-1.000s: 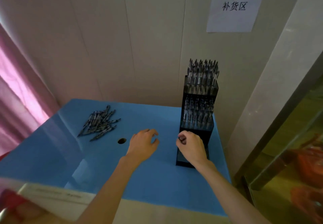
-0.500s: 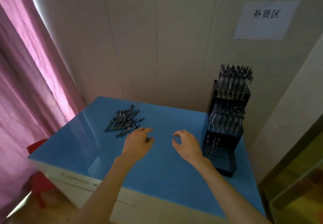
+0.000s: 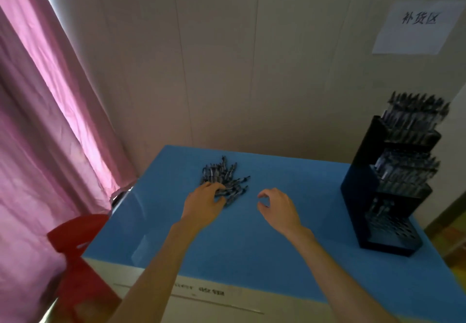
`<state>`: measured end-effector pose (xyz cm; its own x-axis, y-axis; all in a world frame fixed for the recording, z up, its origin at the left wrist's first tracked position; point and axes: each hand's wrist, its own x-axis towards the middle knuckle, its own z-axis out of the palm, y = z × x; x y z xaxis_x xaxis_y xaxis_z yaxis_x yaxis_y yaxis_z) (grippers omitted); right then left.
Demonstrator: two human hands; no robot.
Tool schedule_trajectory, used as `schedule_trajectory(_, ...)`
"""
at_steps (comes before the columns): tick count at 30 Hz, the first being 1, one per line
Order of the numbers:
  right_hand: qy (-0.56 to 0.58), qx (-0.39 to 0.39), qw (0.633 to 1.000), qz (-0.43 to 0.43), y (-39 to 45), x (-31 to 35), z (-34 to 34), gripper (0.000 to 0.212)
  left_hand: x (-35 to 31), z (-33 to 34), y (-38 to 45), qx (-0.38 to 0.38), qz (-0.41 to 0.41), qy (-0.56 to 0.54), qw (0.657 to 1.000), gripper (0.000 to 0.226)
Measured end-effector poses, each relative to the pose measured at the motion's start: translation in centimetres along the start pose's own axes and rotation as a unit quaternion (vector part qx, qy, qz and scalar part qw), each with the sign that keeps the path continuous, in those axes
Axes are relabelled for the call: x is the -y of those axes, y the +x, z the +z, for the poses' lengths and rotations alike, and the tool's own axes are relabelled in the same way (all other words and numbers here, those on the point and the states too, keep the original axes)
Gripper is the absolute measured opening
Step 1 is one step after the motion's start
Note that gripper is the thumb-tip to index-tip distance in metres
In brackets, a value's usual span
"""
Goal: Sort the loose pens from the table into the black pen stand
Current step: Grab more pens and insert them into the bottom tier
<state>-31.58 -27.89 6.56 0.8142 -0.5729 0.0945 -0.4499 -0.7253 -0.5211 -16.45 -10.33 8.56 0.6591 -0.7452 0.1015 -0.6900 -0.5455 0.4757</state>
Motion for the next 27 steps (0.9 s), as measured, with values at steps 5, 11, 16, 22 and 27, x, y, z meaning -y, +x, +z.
schedule_trajectory(5, 0.01, 0.001, 0.999, 0.035, 1.3, 4.2, 2.8, 0.026, 5.5, -2.4, 1.1, 0.011, 0.005, 0.001, 1.0, 0.033)
schedule_trajectory(11, 0.006, 0.003, 0.999, 0.051, 3.3, 6.3, 4.4, 0.023, 9.2, -3.3, 4.0, 0.01, 0.003, -0.017, 1.0, 0.027)
schedule_trajectory(16, 0.009, -0.006, 0.999, 0.044, 6.4, 6.5, 5.1, 0.025, 10.9, -3.1, 6.7, 0.011, -0.001, -0.027, 1.0, 0.027)
schedule_trajectory(22, 0.02, -0.013, 0.998, 0.054, 9.8, 6.8, 6.5, 0.021, 13.2, -2.2, 9.5, 0.032, -0.042, -0.023, 0.998, 0.027)
schedule_trajectory(27, 0.032, -0.008, 0.997, 0.071, 11.9, 6.3, 8.4, 0.018, 15.3, -0.9, 11.5, 0.042, -0.072, -0.022, 0.996, 0.026)
